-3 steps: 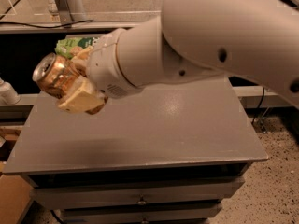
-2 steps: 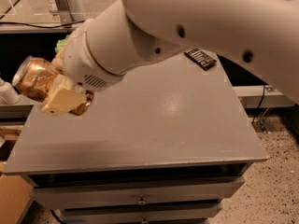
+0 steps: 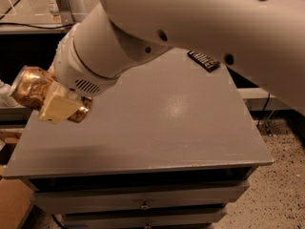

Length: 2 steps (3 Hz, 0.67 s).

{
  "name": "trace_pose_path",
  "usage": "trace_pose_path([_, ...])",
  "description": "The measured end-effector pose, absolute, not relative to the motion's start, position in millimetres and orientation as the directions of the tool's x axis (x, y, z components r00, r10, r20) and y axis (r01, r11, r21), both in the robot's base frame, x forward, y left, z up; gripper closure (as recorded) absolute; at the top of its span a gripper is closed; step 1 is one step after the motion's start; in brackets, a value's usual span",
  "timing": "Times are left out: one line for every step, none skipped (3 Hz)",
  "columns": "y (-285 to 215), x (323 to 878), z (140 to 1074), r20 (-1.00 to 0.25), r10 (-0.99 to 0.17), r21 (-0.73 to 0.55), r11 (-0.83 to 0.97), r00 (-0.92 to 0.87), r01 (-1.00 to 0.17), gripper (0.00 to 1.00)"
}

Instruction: Knock orange can over

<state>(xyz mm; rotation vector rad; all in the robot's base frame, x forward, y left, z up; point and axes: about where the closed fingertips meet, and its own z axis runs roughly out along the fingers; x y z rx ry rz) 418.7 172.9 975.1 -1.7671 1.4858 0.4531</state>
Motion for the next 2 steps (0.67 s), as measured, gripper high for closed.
trace_pose_path([174, 426, 971, -0.662, -0.697, -0.335, -0.052, 0.274, -0.941, 1.0])
trace_pose_path([167, 444, 961, -0.598, -0.746, -0.345, -0.09, 0.292, -0.934, 1.0])
